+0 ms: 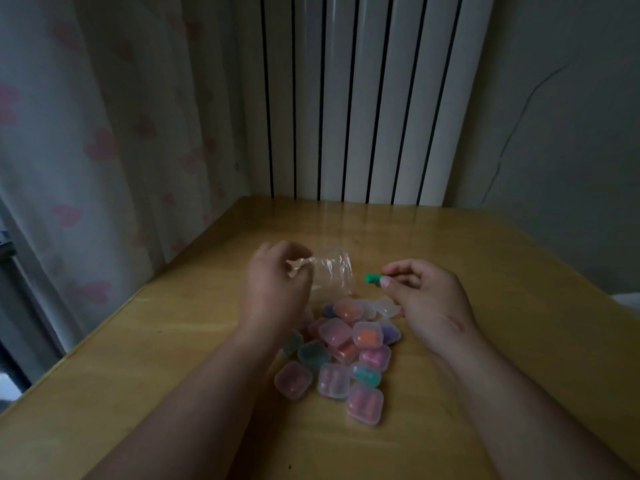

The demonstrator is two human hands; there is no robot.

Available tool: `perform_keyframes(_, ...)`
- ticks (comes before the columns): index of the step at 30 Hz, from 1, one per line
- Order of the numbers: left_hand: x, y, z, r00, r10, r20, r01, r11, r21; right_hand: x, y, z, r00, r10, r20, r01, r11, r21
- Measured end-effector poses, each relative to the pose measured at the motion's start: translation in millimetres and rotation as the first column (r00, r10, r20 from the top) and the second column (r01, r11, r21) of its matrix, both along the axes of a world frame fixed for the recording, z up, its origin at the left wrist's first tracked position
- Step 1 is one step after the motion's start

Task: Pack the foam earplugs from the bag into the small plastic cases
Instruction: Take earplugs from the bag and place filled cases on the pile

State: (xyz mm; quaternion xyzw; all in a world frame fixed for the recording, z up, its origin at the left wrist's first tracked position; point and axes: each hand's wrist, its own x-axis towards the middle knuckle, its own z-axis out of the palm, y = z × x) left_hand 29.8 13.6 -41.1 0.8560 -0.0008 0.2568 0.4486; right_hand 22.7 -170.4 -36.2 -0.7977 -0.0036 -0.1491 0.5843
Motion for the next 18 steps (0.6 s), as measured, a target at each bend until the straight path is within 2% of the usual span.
perform_keyframes(2,-5,-10,1,0.969,-0.247,0.013,0.248,0.967,-0.064,-1,2,0,1.0,0.024,0.004,-0.024,1.0,0.002)
perform_keyframes(5,-6,-19,-6,0.922,-0.386,0.035,0.388,0.918,-0.079,-2,4,0,0.997,0.071,-0.003,-0.071,0.997,0.008)
perform_keyframes(9,0,-22,-15,0.929,-0.367,0.054,0.371,0.923,-0.105,-4,5,1,0.993,0.113,-0.021,-0.113,0.993,0.018)
perform_keyframes(14,-3,-22,-9,0.929,-0.366,-0.05,0.326,0.877,-0.353,-3,5,2,0.992,0.069,-0.104,-0.058,0.993,0.105)
perform_keyframes(18,-7,-22,-6,0.93,-0.361,-0.061,0.312,0.869,-0.385,-5,6,3,0.989,0.107,-0.104,-0.089,0.982,0.166)
